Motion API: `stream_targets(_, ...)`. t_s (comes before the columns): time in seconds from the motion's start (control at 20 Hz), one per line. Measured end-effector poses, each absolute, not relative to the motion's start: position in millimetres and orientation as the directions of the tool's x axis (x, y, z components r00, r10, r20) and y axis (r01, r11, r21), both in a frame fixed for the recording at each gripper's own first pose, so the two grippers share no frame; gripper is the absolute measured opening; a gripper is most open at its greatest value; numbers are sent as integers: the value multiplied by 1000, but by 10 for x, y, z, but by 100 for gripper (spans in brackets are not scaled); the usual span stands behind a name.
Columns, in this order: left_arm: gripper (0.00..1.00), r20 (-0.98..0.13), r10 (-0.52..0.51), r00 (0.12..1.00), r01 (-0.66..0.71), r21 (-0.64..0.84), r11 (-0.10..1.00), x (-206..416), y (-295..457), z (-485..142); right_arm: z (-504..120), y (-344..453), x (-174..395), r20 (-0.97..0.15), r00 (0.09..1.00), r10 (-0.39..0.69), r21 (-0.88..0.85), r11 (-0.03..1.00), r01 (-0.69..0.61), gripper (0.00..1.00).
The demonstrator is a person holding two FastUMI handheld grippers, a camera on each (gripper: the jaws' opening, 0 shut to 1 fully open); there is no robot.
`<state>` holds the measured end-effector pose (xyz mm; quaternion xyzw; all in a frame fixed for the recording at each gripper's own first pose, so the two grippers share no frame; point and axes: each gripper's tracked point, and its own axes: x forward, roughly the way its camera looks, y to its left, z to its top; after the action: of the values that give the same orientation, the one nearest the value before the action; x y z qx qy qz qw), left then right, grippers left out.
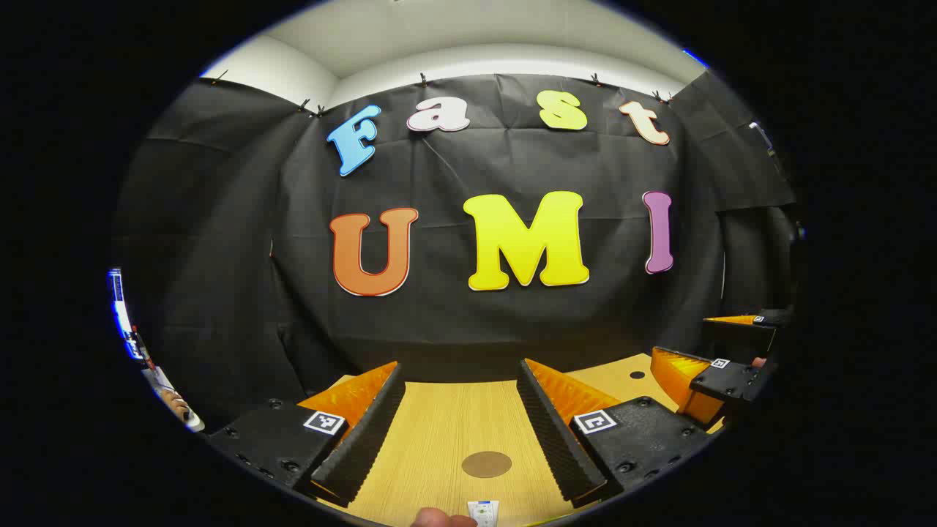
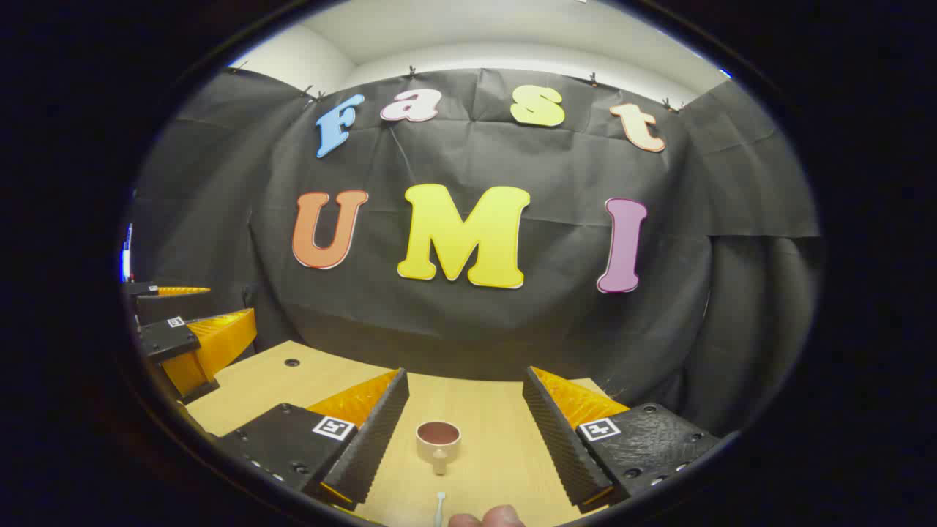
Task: Put the toothbrush and toothpaste on the desktop into the cup, then pick up the cup and place it on the coaster on the desktop.
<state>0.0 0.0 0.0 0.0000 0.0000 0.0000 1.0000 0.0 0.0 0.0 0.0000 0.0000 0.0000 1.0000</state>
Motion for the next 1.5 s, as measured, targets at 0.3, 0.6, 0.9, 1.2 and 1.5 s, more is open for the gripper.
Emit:
stream_targets(0.3, 97, -17, 13, 1000, -14, -19, 1000, 18, 22, -52, -116, -30, 61, -40, 999, 17, -5, 1000, -17, 95)
stream_targets(0.6, 98, -32, 20, 999, -21, -14, 1000, 57, -8, -121, -226, -48, 95, -75, 997, 10, 27, 1000, -8, 98)
stream_targets(0.9, 98, -45, 20, 999, -21, -11, 1000, 72, -38, -163, -301, -86, 117, -96, 995, 6, 35, 999, -3, 95)
stream_targets(1.2, 98, -73, 17, 997, -19, -17, 1000, 49, -67, -275, -474, -63, 128, -142, 990, 11, 31, 999, -7, 97)
stream_targets(1.5, 98, -191, -4, 982, -1, -24, 1000, -28, -73, -751, -942, -9, 86, -263, 964, 32, 29, 999, -25, 95)
